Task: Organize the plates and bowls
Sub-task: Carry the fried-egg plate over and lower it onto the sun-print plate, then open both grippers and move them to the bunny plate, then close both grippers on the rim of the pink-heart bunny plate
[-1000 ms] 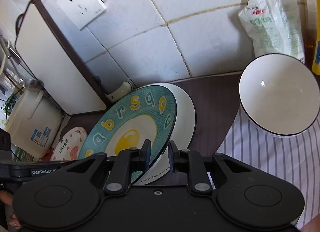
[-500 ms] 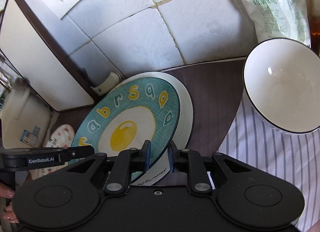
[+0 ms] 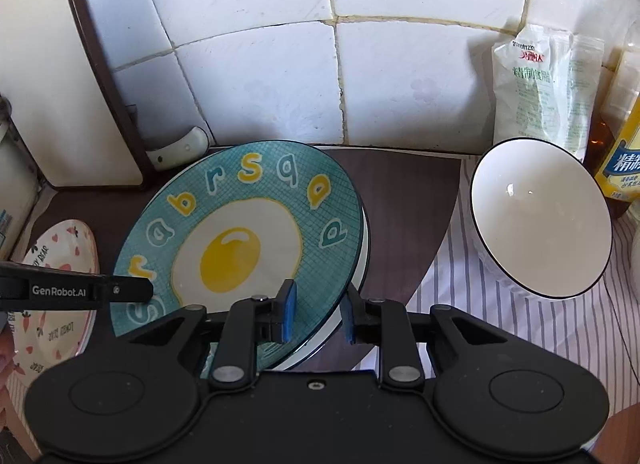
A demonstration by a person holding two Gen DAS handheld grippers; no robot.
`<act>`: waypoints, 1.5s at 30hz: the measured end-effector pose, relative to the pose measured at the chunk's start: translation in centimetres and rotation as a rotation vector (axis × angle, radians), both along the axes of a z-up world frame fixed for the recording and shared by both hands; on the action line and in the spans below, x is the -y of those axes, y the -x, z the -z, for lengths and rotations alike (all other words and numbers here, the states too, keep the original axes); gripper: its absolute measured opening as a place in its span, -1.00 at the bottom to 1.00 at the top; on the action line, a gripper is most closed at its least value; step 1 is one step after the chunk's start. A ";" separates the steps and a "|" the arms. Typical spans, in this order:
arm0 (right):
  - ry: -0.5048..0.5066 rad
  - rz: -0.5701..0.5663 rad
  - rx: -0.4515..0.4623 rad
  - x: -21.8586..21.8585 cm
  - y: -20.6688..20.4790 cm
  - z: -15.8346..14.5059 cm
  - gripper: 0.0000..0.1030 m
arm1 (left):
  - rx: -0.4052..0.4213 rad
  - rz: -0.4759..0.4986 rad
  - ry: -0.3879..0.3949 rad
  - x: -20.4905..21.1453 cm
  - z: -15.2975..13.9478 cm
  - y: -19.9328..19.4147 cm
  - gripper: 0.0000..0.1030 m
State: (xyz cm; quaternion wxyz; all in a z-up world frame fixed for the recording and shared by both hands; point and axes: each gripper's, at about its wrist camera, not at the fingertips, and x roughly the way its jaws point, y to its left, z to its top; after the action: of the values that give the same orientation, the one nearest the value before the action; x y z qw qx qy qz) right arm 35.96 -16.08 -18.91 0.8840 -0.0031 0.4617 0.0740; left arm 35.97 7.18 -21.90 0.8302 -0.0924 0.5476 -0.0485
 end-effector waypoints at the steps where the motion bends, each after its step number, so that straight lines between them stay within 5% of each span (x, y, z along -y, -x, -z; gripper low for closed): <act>1: 0.018 0.008 -0.001 -0.2 0.0 0.0 -0.43 | -0.001 0.016 -0.009 0.2 -0.3 0.1 -0.53; 5: -0.050 0.083 -0.029 0.9 0.8 0.2 -0.44 | 0.003 0.031 0.000 -0.1 -0.5 0.4 -0.53; 16: -0.196 0.093 0.096 0.9 7.1 -4.5 -0.43 | 0.102 0.083 -0.016 -1.9 -6.3 5.1 -0.49; 29: -0.211 -0.075 0.183 -4.4 12.9 -10.4 -0.28 | 0.163 0.101 -0.047 -5.6 -11.9 11.8 -0.12; 36: -0.220 -0.148 0.213 -6.0 15.7 -11.2 -0.15 | 0.163 0.079 -0.113 -7.6 -13.2 15.3 -0.03; 45: -0.242 -0.232 0.221 -7.3 17.8 -11.1 -0.03 | 0.211 0.038 -0.088 -10.8 -13.1 17.8 0.15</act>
State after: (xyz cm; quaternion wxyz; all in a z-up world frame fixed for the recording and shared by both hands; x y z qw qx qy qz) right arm 18.13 -8.76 -7.80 0.9088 0.0421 0.3459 0.2296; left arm 18.19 17.97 -8.77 0.8855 -0.0401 0.4602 -0.0496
